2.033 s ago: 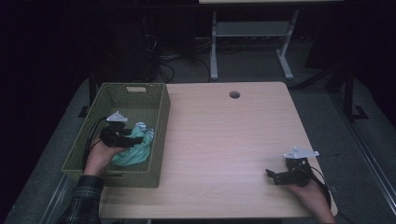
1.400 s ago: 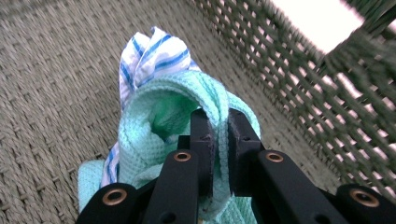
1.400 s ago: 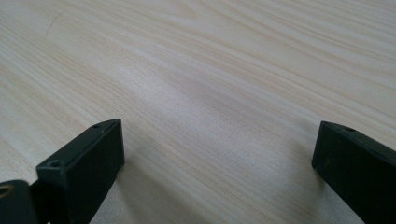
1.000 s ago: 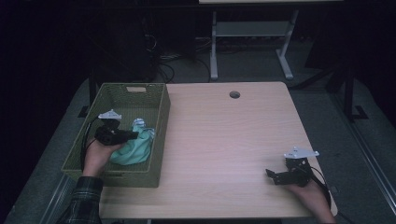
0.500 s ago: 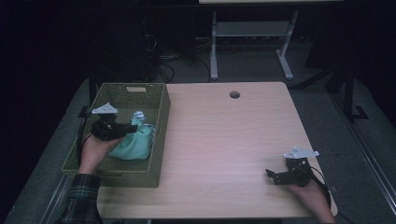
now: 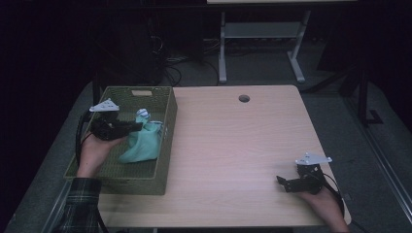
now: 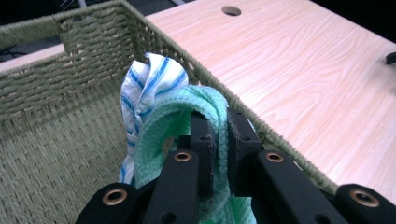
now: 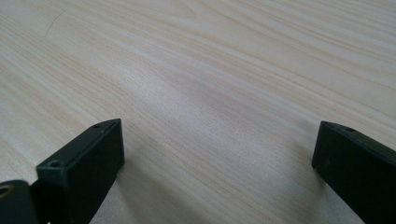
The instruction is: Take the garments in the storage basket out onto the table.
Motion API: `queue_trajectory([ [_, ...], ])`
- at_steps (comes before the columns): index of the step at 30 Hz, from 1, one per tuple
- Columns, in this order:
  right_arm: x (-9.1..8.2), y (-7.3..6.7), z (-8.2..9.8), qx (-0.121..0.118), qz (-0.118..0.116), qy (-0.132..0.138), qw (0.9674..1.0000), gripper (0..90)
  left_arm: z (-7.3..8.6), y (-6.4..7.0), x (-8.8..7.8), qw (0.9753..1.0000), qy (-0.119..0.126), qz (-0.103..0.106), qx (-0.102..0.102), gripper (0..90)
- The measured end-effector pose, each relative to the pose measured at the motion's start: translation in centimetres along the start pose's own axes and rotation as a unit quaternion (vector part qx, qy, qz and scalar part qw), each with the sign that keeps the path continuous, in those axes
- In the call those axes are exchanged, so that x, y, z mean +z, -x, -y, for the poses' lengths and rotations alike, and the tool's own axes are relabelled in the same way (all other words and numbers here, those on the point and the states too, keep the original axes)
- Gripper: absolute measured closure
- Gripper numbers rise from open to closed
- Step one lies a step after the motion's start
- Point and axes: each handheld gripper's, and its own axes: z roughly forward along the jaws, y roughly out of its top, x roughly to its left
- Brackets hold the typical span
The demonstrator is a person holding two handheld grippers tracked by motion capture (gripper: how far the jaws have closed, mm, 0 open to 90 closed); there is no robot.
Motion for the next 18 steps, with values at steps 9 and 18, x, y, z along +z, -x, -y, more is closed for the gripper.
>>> queue_trajectory([
  [9,0.0,0.0,0.0,0.000,0.000,0.000,1.0000,2.1,-1.7,0.6,-1.2,0.9998,0.019,0.005,0.006,82.3],
  [18,0.0,0.0,0.0,0.001,0.000,0.000,1.0000,2.1,-3.6,1.5,-2.2,0.9990,0.038,0.012,0.022,82.4],
])
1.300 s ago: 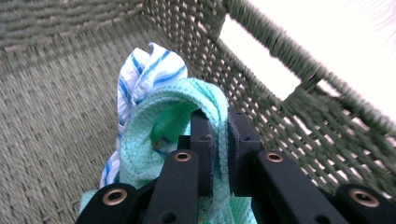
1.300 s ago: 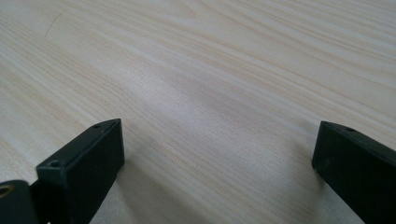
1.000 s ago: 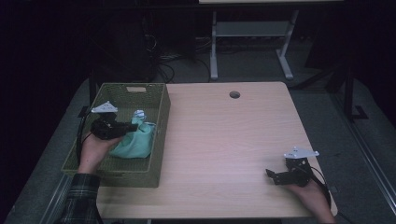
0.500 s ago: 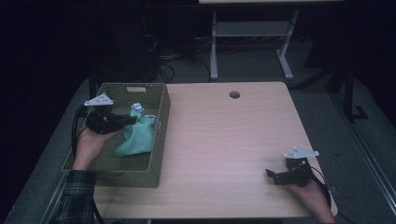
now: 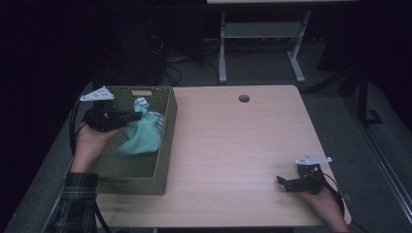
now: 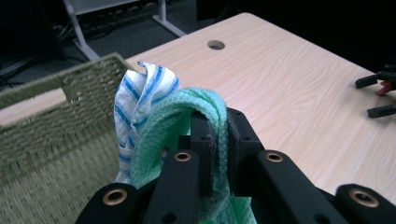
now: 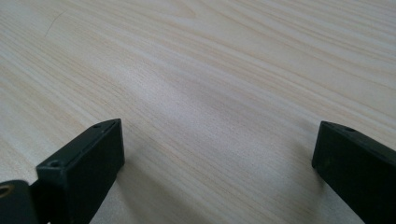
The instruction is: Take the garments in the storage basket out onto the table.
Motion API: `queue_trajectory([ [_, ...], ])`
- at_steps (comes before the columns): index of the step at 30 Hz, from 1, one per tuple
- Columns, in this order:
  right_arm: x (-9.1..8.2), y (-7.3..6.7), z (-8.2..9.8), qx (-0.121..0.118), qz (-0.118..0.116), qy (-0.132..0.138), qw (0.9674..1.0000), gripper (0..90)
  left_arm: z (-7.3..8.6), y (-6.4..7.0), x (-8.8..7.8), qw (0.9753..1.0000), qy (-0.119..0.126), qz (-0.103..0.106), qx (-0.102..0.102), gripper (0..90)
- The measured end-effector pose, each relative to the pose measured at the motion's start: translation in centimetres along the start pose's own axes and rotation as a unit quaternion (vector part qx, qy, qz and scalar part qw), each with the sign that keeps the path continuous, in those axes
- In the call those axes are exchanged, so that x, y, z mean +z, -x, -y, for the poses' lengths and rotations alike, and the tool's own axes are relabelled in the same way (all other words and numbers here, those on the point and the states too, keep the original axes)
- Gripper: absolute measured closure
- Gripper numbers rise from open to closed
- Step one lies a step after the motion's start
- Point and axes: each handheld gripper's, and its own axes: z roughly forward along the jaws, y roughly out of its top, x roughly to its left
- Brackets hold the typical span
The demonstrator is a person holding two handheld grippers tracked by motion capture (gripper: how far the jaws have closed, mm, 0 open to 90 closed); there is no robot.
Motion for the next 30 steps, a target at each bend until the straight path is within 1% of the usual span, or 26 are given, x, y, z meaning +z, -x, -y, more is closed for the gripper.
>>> queue_trajectory([
  [1,0.0,0.0,0.0,0.000,0.000,0.000,1.0000,2.1,0.0,0.0,0.0,1.0000,0.000,0.000,0.000,82.3],
  [2,0.0,0.0,0.0,0.000,0.000,0.000,1.0000,2.1,-0.5,0.2,-0.2,1.0000,0.004,0.002,0.003,82.4],
  [9,0.0,0.0,0.0,0.000,0.000,0.000,1.0000,2.1,-1.8,0.8,-0.6,0.9997,0.019,0.015,0.008,82.5],
  [12,0.0,0.0,0.0,0.001,0.000,0.000,1.0000,2.0,-2.3,1.0,-0.8,0.9992,0.031,0.027,0.006,82.6],
  [13,0.0,0.0,0.0,0.001,0.000,0.000,1.0000,2.1,-2.4,1.1,-0.9,0.9990,0.034,0.028,0.006,82.6],
  [18,0.0,0.0,0.0,0.000,0.000,0.000,1.0000,2.1,-3.3,1.6,-1.2,0.9982,0.045,0.038,0.013,82.7],
  [22,0.0,0.0,0.0,0.001,0.000,0.000,1.0000,2.1,-3.9,2.3,-1.0,0.9974,0.051,0.046,0.021,82.7],
  [24,0.0,0.0,0.0,0.001,0.000,0.000,1.0000,2.1,-4.1,2.5,-0.9,0.9972,0.053,0.049,0.021,82.7],
  [25,0.0,0.0,0.0,0.001,0.000,0.000,1.0000,2.1,-4.3,2.8,-0.7,0.9967,0.055,0.054,0.025,82.7],
  [30,0.0,0.0,0.0,0.001,0.000,0.000,1.0000,2.0,-4.8,3.6,-0.1,0.9958,0.058,0.064,0.029,82.7],
])
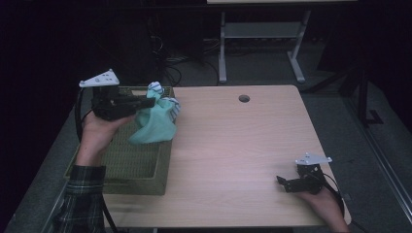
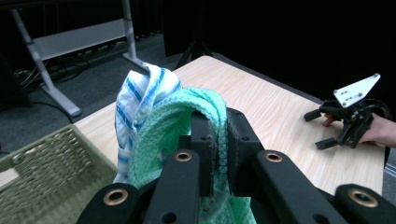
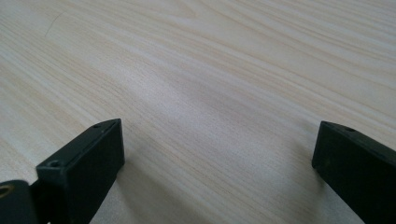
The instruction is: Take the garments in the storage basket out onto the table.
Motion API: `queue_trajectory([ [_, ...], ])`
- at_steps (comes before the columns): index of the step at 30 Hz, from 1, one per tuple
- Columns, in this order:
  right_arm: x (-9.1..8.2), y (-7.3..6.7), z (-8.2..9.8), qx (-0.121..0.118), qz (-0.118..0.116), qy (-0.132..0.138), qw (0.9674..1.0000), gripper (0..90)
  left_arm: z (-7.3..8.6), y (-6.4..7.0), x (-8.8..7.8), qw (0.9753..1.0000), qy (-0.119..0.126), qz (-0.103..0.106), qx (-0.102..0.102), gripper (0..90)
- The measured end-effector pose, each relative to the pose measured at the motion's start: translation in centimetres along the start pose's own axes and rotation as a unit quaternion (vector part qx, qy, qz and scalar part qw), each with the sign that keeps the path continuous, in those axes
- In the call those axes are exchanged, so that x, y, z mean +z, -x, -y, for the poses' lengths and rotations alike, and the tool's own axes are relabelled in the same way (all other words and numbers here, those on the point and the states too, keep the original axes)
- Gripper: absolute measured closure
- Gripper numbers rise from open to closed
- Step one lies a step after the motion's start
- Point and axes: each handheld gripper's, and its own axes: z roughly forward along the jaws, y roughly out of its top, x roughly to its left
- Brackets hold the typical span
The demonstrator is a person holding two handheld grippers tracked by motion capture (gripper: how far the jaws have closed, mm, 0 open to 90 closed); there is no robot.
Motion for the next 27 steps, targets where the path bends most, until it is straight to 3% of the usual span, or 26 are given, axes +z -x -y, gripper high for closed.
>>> queue_trajectory([
  [9,0.0,0.0,0.0,0.000,0.000,0.000,1.0000,2.1,-0.8,1.5,1.7,0.9996,0.006,0.024,0.010,82.8],
  [27,0.0,0.0,0.0,0.000,0.000,-0.001,1.0000,2.0,-1.0,5.7,8.3,0.9977,-0.014,0.061,0.026,82.8],
])
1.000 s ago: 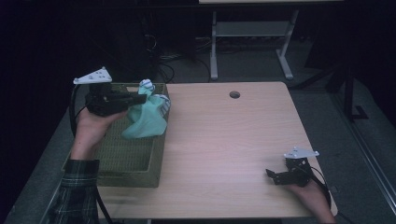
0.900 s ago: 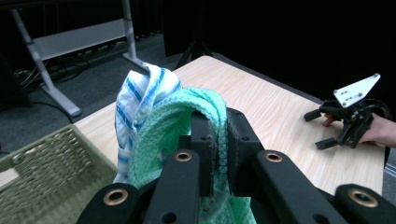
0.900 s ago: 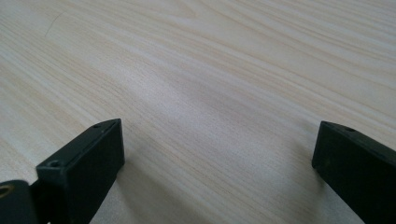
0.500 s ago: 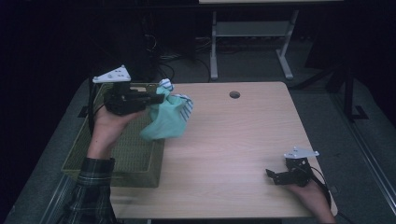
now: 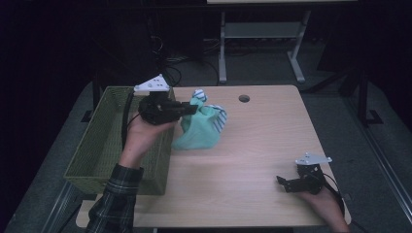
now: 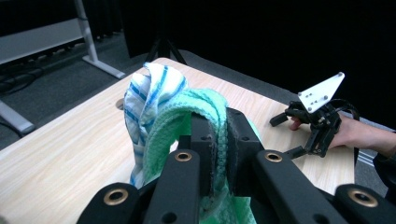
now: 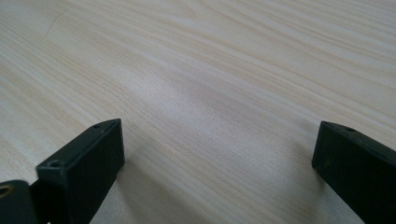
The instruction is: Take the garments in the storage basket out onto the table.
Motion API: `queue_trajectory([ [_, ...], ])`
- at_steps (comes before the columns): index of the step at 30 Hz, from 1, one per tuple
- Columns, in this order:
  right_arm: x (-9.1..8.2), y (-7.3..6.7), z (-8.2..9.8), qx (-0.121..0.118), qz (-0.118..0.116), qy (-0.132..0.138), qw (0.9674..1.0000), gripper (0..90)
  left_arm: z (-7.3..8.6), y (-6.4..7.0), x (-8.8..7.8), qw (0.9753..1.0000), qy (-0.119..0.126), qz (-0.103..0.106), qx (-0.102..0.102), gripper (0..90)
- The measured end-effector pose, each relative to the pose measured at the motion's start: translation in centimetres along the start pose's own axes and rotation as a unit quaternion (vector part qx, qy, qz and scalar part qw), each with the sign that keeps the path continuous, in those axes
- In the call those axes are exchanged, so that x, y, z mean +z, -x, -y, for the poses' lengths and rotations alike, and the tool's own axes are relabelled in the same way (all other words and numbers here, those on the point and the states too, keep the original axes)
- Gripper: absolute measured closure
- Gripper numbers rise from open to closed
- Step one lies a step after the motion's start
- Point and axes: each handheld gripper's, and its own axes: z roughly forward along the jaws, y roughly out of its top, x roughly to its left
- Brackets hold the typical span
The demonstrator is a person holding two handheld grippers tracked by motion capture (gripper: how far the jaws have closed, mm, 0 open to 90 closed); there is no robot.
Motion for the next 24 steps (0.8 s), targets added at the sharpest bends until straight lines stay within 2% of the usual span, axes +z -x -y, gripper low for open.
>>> queue_trajectory([
  [10,0.0,0.0,0.0,0.000,0.000,0.000,1.0000,2.1,0.9,1.5,2.8,0.9999,-0.012,0.009,0.001,82.8],
  [12,0.0,0.0,0.0,0.000,0.000,-0.001,1.0000,2.0,1.4,1.9,3.8,0.9998,-0.019,0.011,-0.001,82.8],
  [14,0.0,0.0,0.0,0.000,0.000,0.000,1.0000,2.0,1.6,2.0,4.2,0.9997,-0.022,0.010,0.000,82.8],
  [24,0.0,-0.1,0.0,0.000,-0.002,-0.001,1.0000,2.1,3.7,3.3,8.1,0.9984,-0.056,0.001,0.000,82.7],
])
